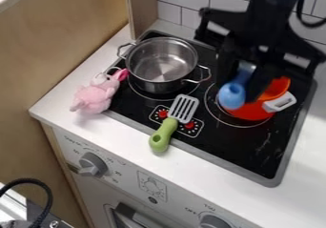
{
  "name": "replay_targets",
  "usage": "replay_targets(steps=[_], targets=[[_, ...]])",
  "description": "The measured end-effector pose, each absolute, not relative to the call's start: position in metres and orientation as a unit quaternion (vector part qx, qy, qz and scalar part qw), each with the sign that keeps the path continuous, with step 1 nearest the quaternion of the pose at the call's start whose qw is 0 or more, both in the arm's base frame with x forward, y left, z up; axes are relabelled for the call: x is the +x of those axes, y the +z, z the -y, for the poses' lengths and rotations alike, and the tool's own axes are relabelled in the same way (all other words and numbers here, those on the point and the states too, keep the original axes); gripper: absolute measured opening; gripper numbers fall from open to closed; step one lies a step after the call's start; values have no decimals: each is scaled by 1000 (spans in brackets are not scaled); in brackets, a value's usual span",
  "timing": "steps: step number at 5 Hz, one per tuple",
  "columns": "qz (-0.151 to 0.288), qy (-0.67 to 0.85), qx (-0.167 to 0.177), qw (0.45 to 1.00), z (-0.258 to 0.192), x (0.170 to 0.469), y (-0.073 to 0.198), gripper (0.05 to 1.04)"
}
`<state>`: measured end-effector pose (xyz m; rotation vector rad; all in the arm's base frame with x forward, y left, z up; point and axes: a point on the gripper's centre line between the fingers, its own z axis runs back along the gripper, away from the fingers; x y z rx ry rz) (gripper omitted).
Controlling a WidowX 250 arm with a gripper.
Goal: Put the spoon in the orange pot
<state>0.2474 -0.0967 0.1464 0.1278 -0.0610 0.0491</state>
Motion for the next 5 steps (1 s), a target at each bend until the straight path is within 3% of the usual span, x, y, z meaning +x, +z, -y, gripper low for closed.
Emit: replay_targets(steps=[5], targets=[[44,12,64,997,68,315,143,321]])
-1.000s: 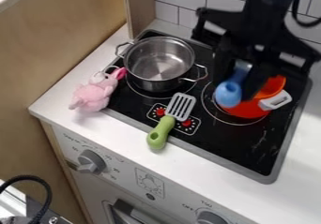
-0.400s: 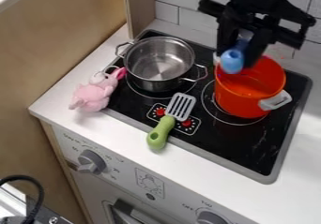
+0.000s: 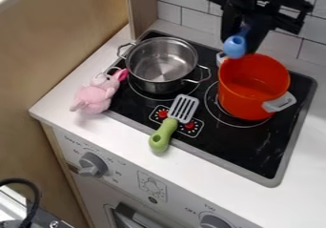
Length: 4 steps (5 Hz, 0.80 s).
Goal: Put the spoon in the orange pot
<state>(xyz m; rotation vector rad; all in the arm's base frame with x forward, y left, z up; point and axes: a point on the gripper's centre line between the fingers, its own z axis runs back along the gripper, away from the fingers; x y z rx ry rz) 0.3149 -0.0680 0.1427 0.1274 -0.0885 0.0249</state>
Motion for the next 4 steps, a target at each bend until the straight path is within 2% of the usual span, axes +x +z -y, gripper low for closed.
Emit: replay_targets(steps=[2,4], targets=[[51,10,61,997,53,331,137,321],[70,32,61,995,58,336,116,320]])
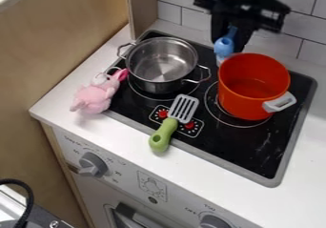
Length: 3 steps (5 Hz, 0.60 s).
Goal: Put the spoon in the orange pot
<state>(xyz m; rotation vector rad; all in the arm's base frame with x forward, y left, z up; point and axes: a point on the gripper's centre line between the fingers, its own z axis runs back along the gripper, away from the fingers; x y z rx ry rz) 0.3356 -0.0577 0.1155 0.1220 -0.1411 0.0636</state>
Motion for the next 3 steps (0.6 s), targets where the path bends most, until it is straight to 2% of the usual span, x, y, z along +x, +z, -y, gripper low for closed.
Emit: replay_targets(steps=[3], targets=[[76,65,80,992,71,327,107,321]])
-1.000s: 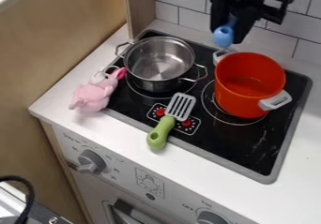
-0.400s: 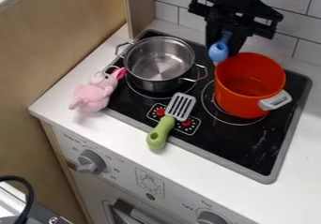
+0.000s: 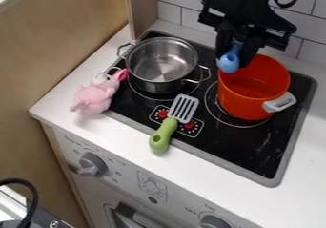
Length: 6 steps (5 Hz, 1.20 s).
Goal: Put the spoon in the orange pot
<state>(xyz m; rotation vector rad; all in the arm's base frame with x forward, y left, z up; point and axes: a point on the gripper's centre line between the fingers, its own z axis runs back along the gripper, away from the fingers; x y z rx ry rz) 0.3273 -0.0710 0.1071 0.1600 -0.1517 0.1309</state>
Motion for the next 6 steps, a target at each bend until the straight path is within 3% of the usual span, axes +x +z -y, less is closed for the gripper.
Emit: replay_targets(steps=[3,5,6], targets=[[74,74,88,991,76,324,106,363],[82,61,90,991,75,326,105,930],[77,58,92,991,74,324,103,1001]])
